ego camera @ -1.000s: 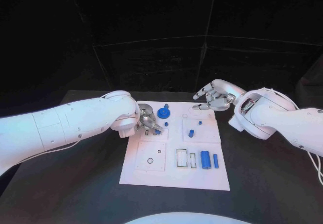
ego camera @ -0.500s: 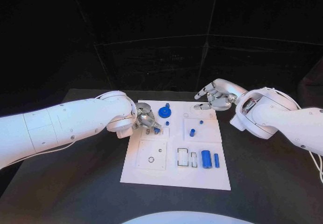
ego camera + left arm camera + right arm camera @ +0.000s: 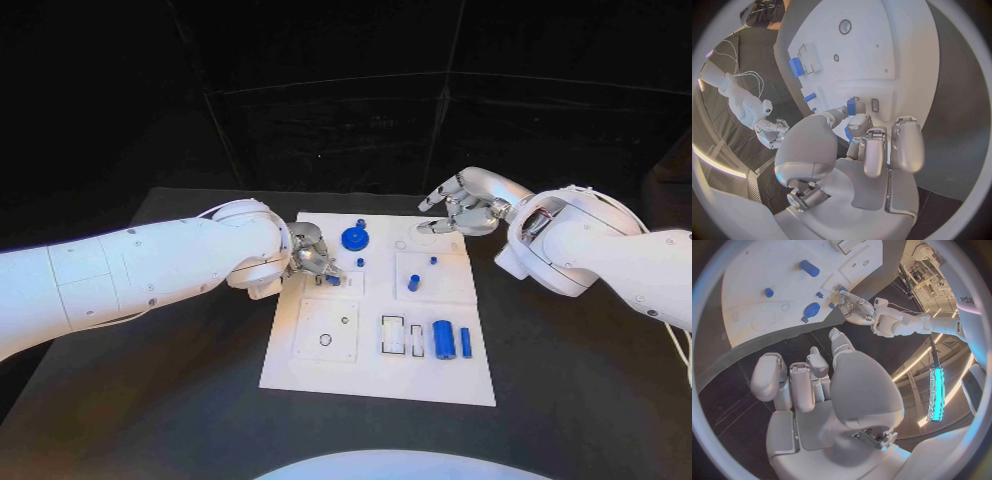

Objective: Assemble the parts on the task board

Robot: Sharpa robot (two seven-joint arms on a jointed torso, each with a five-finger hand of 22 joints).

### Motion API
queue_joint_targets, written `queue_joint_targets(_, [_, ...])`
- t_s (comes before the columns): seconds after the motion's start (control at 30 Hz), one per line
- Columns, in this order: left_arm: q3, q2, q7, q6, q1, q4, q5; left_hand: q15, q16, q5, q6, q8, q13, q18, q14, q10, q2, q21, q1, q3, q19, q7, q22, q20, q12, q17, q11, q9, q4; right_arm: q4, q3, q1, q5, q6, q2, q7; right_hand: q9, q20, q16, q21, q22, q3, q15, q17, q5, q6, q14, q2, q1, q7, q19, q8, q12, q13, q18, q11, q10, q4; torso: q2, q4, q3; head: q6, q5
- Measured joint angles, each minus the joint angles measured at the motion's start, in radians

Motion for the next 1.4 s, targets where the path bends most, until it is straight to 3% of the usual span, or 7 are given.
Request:
queue_joint_targets(0.47, [-0.008,0.024,0.001,-0.010,-0.005,-0.013,-0.060,0.000,0.000,0.002,0.000,0.000,0.000,0.000,0.000,0.000,-0.006,0.000,-0.006,0.017,0.000,0.000,0.000,0.000,0.000,0.000,0.000,0.001,-0.011,-0.002,0.000,0.000,0.000,0.000,0.002,0.001,0.000,0.000,0.000,0.000,-0.001,-0.003,0.000,0.000,0.000,0.000,0.000,0.000,0.000,0.000,0.000,0.000,0.000,0.000,0.000,0.000,0.000,0.003,0.001,-0.0013,0.0000,-0.005,0.000])
queue_joint_targets(1.4, [-0.008,0.026,-0.002,0.012,-0.004,-0.016,-0.077,0.000,0.000,0.000,0.000,0.006,0.008,0.000,0.000,0.003,-0.001,0.000,-0.010,0.021,0.000,0.004,0.001,0.000,0.000,0.000,0.004,0.005,-0.011,-0.007,0.000,0.000,0.000,0.004,0.008,0.002,0.000,0.000,-0.003,0.000,-0.002,-0.003,0.000,0.000,0.003,0.000,0.000,0.000,0.000,0.000,0.000,0.000,0.000,0.000,0.000,0.000,0.000,0.003,0.001,-0.0008,-0.0001,-0.009,-0.002])
